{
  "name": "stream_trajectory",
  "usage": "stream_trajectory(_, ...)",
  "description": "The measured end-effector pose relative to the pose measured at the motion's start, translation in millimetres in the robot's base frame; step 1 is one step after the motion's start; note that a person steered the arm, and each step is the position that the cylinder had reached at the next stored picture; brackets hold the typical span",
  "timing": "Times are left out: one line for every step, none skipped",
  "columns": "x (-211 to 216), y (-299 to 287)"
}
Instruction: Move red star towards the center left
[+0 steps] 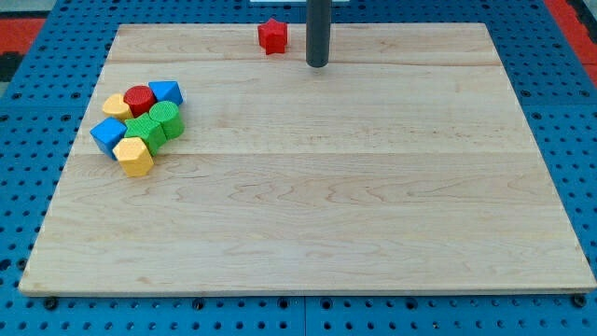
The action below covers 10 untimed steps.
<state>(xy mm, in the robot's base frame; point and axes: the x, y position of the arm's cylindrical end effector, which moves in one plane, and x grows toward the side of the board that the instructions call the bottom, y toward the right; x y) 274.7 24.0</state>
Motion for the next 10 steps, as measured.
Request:
stream_trajectory(0, 8)
stream_trajectory(-9, 75)
stream_trajectory(-52, 73)
stream_trajectory(-82, 17)
stream_trajectory(-80, -26)
stream_trajectory(-70, -76)
stream_trajectory(-51, -81)
stream_trajectory(-27, -72)
stream_trajectory(-14, -72)
stream_trajectory(-14, -72)
